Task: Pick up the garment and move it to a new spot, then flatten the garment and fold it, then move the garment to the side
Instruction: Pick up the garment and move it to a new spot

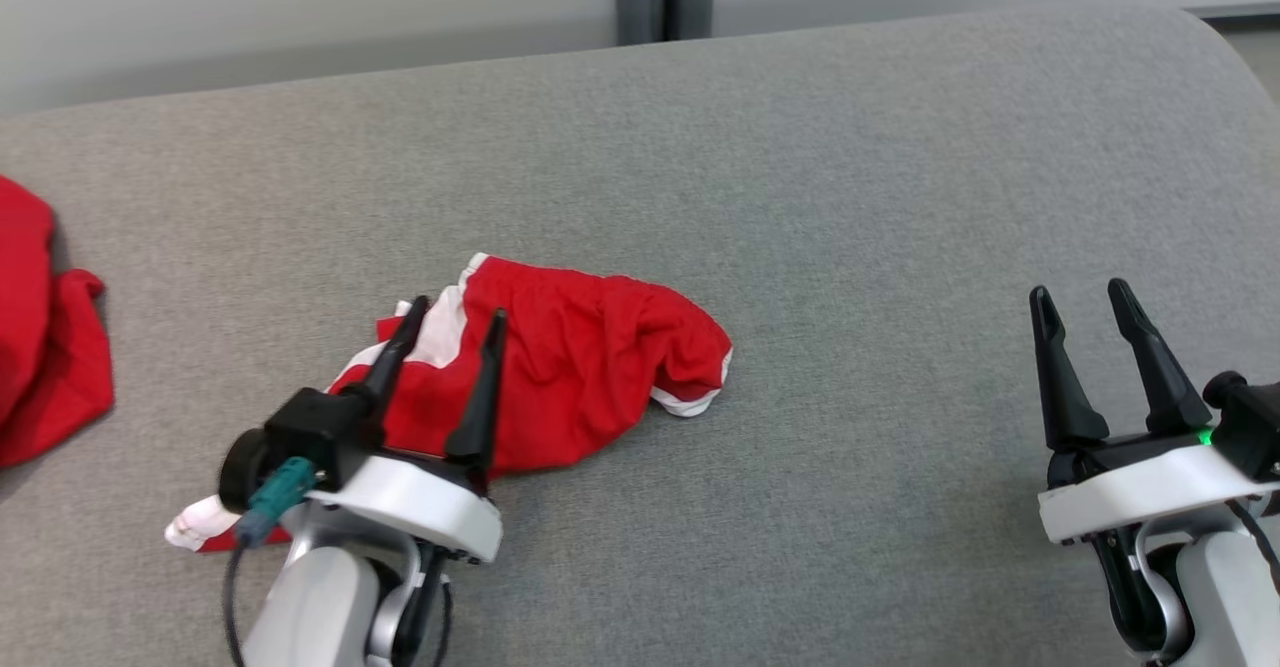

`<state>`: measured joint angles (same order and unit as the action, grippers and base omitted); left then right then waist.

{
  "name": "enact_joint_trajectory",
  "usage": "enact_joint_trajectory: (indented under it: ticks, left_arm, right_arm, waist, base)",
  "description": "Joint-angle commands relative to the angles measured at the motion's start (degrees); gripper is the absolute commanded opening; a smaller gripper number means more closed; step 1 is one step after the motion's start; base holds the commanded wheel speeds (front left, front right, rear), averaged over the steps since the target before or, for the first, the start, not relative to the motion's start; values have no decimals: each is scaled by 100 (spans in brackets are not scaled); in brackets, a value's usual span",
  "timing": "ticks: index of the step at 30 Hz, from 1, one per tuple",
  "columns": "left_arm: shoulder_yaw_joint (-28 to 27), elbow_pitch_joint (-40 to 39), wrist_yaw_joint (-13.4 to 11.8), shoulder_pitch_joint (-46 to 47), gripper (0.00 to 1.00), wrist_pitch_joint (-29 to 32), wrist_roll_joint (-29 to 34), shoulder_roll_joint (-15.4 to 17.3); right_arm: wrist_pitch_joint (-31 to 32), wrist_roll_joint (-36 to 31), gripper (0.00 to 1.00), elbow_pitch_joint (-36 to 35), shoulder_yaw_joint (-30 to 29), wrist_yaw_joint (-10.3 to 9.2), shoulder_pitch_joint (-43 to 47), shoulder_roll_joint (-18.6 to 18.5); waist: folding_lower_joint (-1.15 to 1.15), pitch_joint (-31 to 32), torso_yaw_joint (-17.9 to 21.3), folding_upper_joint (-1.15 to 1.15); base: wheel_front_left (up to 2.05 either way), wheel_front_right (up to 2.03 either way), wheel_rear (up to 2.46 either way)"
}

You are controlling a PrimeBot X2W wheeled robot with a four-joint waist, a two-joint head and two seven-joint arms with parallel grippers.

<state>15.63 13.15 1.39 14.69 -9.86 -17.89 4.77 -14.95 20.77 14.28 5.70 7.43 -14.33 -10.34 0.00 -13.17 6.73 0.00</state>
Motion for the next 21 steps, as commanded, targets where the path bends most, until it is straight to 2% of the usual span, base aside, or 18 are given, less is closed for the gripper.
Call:
enact_joint_trajectory:
  ticks: [1,11,21]
  left_arm:
    - [-201,-150,-141,-141,100,-73,-69,153]
    - [-808,-499,-531,-727,100,-237,-195,521]
    - [-898,-768,-513,-1284,100,-239,-224,789]
  right_arm:
    - [-26,29,100,-1,-29,11,128,-40]
    - [-27,-28,100,-17,-52,11,366,-101]
    - [38,-8,100,-23,-23,11,632,-125]
  waist:
    - [0,181,-219,0]
    - [0,471,-518,0]
    - [0,725,-585,0]
  base:
    - [0,0,0]
    - [0,0,0]
    - [0,0,0]
